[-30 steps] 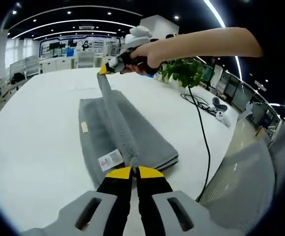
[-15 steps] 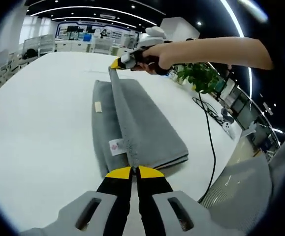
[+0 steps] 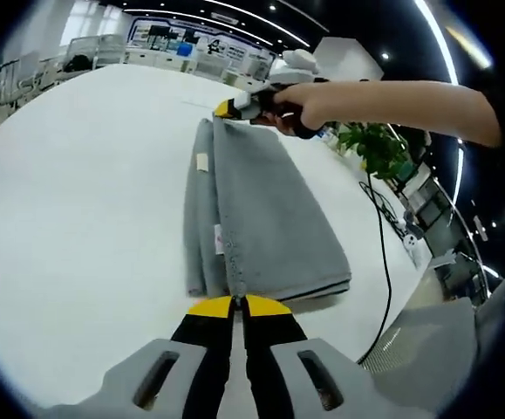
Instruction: Fold the towel on the table until its edges align and the towel forms a compact rectangular stack.
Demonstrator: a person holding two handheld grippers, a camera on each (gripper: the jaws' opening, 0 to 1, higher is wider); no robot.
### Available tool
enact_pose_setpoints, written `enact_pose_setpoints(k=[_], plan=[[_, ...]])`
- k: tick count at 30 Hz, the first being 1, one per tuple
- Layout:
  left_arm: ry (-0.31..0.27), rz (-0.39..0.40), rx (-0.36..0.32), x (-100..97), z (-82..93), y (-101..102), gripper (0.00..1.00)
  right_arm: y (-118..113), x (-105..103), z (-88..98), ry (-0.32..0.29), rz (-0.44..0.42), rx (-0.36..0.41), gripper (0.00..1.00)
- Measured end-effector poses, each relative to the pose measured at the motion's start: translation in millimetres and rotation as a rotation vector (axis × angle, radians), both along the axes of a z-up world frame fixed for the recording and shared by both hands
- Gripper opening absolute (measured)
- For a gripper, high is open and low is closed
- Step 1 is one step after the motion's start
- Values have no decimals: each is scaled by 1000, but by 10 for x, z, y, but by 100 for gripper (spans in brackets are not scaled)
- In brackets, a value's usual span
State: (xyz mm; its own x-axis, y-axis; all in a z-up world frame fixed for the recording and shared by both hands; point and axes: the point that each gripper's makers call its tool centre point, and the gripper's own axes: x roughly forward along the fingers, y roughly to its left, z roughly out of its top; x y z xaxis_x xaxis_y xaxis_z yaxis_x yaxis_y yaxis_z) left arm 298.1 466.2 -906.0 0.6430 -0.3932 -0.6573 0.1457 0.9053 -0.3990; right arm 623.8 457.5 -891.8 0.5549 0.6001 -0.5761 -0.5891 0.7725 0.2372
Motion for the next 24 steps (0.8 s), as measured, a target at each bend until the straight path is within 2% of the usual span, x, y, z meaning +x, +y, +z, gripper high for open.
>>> enact_pose_setpoints(k=[4,7,9,14,16,19,24], plan=[[-11,-3,49,-13,36,35,9,33,-27,28,-27,48,-14,7],[-19,18,72,0,77,96,18,22,-52,83,-54,89,-31,12],[-29,21,84,13,61,148,19,-1,-91,133,-64,103,-32,16],[-30,5,87,55,88,211,25,-117,-146,252,-90,117,-27,21],[-29,-17,107,74,89,217,25,-176,-178,280,-89,117,-23,25],[-61,-65,147,138,151,248,25,-315,-292,304,-92,134,-32,30],[-128,-195,227,227,229,209,28,-592,-452,284,-97,151,-54,30]])
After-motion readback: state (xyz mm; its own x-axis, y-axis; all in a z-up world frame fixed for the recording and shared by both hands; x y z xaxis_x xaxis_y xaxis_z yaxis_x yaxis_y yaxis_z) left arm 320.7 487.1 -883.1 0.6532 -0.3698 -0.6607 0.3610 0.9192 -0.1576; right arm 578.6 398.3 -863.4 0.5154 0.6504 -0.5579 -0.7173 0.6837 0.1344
